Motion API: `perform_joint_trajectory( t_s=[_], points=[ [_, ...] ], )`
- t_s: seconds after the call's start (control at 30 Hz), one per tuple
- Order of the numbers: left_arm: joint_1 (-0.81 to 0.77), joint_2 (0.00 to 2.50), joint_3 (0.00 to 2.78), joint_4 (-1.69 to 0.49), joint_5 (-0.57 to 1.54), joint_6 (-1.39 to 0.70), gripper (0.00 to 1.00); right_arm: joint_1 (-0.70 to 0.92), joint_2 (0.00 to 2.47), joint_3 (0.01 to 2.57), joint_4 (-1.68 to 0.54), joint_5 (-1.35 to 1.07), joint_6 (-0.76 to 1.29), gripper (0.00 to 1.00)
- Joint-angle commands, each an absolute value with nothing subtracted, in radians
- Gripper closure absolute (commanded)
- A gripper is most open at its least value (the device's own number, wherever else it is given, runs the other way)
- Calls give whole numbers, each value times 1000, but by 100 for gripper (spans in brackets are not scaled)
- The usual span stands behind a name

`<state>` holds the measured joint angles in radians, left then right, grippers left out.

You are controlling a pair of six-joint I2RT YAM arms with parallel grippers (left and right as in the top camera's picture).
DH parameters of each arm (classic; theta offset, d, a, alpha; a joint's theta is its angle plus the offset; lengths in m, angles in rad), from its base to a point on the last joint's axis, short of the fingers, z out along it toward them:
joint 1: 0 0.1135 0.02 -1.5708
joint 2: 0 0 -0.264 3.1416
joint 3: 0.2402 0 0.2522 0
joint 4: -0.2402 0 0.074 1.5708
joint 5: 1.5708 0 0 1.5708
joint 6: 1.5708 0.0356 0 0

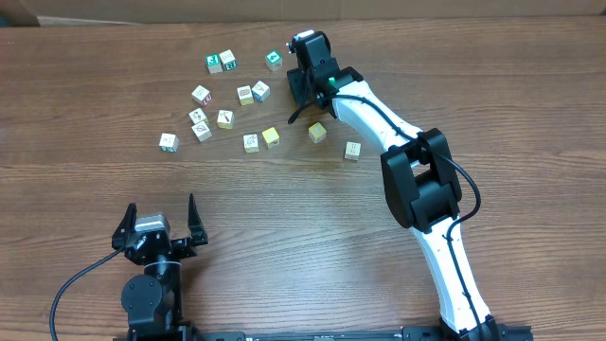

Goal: Form a tower
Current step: 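Lower the right gripper over the red 3 block and close on it, then carry the red 3 block toward the front-center of the table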

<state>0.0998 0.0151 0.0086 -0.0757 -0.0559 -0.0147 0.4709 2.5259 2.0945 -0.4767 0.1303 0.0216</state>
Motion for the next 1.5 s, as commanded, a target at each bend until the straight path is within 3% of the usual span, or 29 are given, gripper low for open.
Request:
perform_joint_trajectory(
  t_s=[0.0,0.3,0.47,0.73,0.93,1.2,1.47],
  points=[
    [98,5,5,-74,-55,8,1,468,2540,2095,-468,126,18,52],
    [98,5,5,-74,-55,8,1,468,2549,2095,-473,125,19,52],
    [98,5,5,-74,-55,7,0,468,2549,2095,-483,125,19,63],
    [98,5,5,-74,-55,8,0,468,2549,2095,-509,126,25,66],
    [98,5,5,-74,-55,8,0,468,2543,2096,-510,126,25,75],
    [98,5,5,-74,-55,8,0,468,2418,2096,-546,130,26,75],
    [98,5,5,-74,-55,8,0,477,2164,2096,-747,129,120,75]
  ],
)
